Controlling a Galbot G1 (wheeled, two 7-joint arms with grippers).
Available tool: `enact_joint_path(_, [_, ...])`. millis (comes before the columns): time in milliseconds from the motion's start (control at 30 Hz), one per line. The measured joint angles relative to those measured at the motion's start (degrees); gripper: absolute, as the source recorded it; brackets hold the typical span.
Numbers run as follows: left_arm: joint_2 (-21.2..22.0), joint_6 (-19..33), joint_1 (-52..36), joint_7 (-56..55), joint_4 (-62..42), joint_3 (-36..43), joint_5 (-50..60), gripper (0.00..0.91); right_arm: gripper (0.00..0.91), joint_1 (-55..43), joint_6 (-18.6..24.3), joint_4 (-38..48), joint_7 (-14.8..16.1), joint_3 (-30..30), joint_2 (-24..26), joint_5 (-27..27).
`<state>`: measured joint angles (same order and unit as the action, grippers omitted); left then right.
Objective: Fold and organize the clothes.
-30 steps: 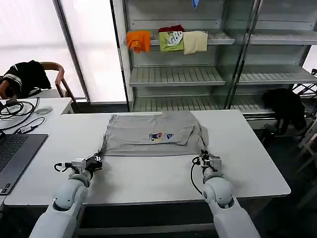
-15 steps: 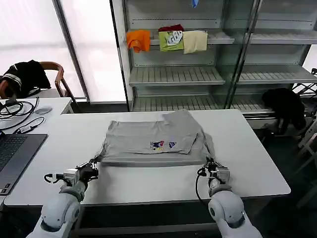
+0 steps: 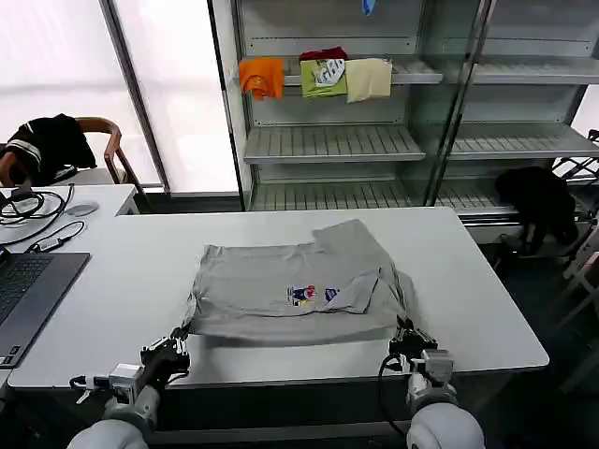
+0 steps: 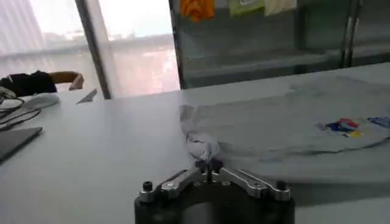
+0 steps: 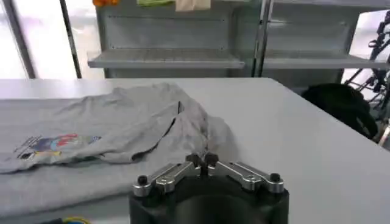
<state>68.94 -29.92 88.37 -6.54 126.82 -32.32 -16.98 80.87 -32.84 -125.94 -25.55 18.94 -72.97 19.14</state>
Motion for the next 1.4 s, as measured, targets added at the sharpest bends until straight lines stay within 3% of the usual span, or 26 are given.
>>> enact_joint_path(433, [2.69,1.64,6.85,0.19,2.81,-1.23,1.42,0.02,0.0,4.24,1.22,-1.59,-0.54,0.96,1.09,0.08])
enact_joint_path(467, [2.84,1.73,7.19,0.2,2.83,-1.23,1.49,0.494,0.06,4.48,1.2,-1.65,-0.54,0.97,1.09,0.06])
enact_joint_path(500, [2.95,1.86,7.5,0.19,2.91,-1.16,1.62,0.907,0.907,4.7,1.16,-1.71,-0.55,1.0,1.09,0.03])
enact_joint_path(967, [4.76,1.76,8.5,0.37,4.64,0.43,2.39,0.907,0.907,6.88,1.34,-4.82,-0.96,2.19,1.29,0.06])
enact_joint_path(1400, [3.34,-1.26,5.28,-0.62,8.32,-4.04,-2.39,0.907,0.907,3.88,0.35,-8.3,-1.6,8.37,1.02,4.13])
